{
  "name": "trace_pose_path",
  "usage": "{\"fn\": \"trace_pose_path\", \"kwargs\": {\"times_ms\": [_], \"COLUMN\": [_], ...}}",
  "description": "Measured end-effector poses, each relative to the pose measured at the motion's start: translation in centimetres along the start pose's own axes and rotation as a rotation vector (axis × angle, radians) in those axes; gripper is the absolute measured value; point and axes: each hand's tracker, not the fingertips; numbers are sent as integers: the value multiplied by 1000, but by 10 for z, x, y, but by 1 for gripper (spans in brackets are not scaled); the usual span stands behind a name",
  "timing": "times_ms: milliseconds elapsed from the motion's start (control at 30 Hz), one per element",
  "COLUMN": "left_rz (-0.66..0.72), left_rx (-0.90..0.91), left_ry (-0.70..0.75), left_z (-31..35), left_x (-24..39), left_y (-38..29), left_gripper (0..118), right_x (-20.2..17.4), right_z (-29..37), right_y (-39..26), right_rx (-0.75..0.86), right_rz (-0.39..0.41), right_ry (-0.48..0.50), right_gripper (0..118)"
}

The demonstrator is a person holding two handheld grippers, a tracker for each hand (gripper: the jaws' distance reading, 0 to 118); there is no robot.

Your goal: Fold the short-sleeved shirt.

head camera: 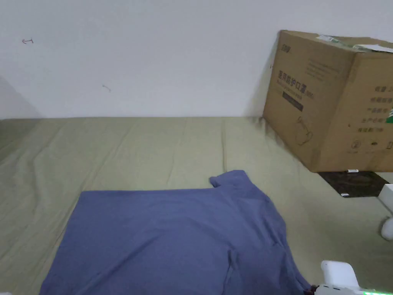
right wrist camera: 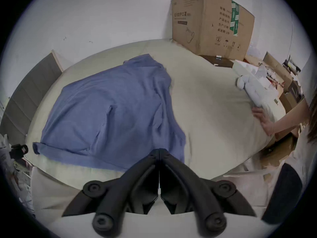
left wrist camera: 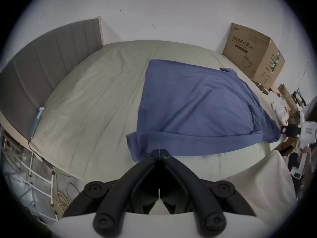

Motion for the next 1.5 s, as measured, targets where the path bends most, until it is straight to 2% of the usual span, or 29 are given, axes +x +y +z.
{"fn": "trace_pose_path", "kwargs": {"times_ms": [100, 133, 200, 233, 267, 433, 500, 533, 567, 600, 700, 867, 900, 933, 967, 1000, 1067, 1233, 1267, 1333, 1400, 1433, 1467, 1500], "left_rz": [-4, -18, -23, -13, 2, 68, 97, 103, 113, 116, 71, 113, 116, 125, 132, 134, 129, 111, 108, 102, 99, 98, 95, 90], "left_rx": [-1, -8, -4, -18, -22, -22, -69, -69, -73, -80, -135, -106, -101, -79, -70, -70, -68, -69, -69, -71, -74, -75, -77, -77], "left_ry": [6, 31, 37, 52, 56, 83, 72, 54, 53, 57, 29, 7, 6, -4, -16, -22, -20, -19, -17, -11, -11, -12, -9, -8], "left_z": [-8, -10, -12, -13, -14, -30, -48, -55, -61, -66, -86, -83, -77, -72, -70, -69, -58, -56, -56, -55, -54, -54, -53, -51], "left_x": [-4, -4, -8, -11, -14, -31, -41, -43, -44, -43, -39, -47, -49, -50, -51, -52, -47, -41, -40, -40, -39, -40, -39, -39], "left_y": [-5, -7, -10, -7, -9, 2, 13, 16, 18, 21, 24, 26, 26, 27, 28, 29, 33, 33, 33, 33, 33, 34, 35, 36], "left_gripper": [0, 8, 70, 94, 104, 95, 70, 53, 18, 2, 2, 2, 2, 2, 2, 2, 2, 2, 2, 2, 2, 2, 2, 2], "right_x": [-5, -4, -3, -4, -4, -6, -4, -2, -1, 0, -7, 1, 4, 0, 1, 1, 2, 7, 8, 10, 11, 15, 22, 24], "right_z": [-4, -10, -19, -20, -22, -32, -38, -43, -45, -47, -44, -43, -40, -32, -29, -26, -29, -40, -43, -52, -60, -59, -63, -59], "right_y": [-4, -5, -7, -7, -8, -3, 0, 1, 1, 1, -2, -2, -1, 0, 1, 2, 8, 17, 16, 12, 6, 9, 11, 13], "right_rx": [-14, -32, -57, -60, -59, -71, -87, -92, -95, -98, -112, -113, -102, -83, -53, -10, -30, -43, -62, -109, -132, -147, -170, -139], "right_rz": [3, -9, -25, -23, -20, 19, 12, 3, -6, -8, 6, -17, -23, -21, -10, 6, 40, 60, 62, 99, 128, 108, 55, 26], "right_ry": [-3, 0, 12, 10, 10, 13, 16, 20, 25, 25, 7, 1, 4, 17, 17, -8, -14, -31, -28, -36, -72, -85, -20, -17], "right_gripper": [0, 0, 0, 0, 0, 0, 0, 0, 0, 0, 0, 0, 7, 32, 75, 82, 81, 79, 66, 0, 0, 0, 0, 0]}}
